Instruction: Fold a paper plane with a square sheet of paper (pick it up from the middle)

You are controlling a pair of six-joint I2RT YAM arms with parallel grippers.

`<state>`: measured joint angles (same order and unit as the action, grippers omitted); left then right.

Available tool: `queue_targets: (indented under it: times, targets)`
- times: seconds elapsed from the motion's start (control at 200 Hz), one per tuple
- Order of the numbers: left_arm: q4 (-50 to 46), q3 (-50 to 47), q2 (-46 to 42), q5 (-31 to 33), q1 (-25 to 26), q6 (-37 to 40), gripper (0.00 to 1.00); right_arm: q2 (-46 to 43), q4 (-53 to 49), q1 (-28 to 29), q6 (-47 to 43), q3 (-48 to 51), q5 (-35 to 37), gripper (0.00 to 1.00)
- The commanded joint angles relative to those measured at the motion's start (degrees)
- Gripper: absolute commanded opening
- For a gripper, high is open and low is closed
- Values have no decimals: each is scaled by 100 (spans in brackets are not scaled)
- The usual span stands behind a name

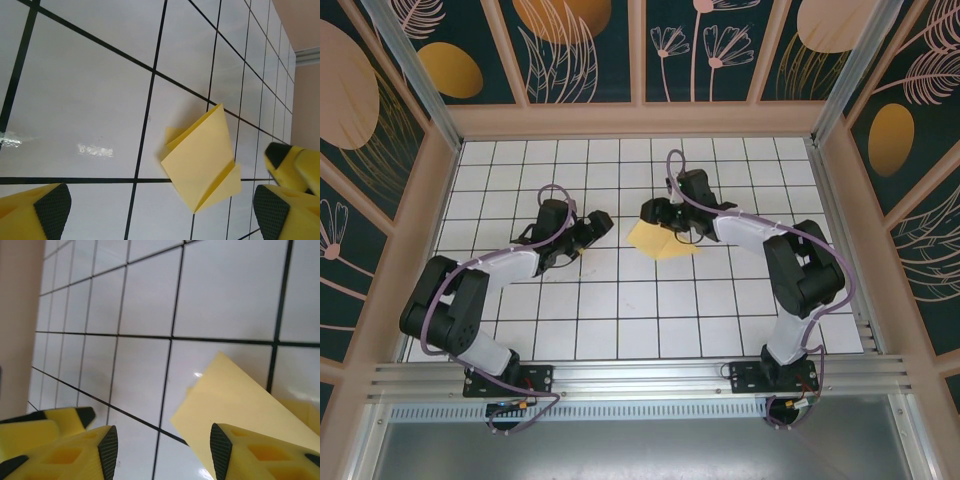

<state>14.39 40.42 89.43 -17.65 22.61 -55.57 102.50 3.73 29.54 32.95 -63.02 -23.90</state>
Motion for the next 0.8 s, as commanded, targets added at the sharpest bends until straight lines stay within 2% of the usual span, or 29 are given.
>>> queue_targets:
  times: [0.0,0.27,0.33,0.5,0.796]
  targets:
    - [268,88,113,-145,115,-124,95,-97,166,-57,-104,-12,-45,54]
    - [767,71,449,-350,553,-610,90,-442,380,-494,-363,1055,-694,40]
    - [875,58,494,-371,641,-730,87,-399,306,-552,-564,1070,-851,39]
    - [925,53,524,-261,796,-914,83,-86,-43,-700,-999,859,-741,38]
    - [932,53,567,-221,884,-977,82,191,-170,-818,-1410,945,-905,37]
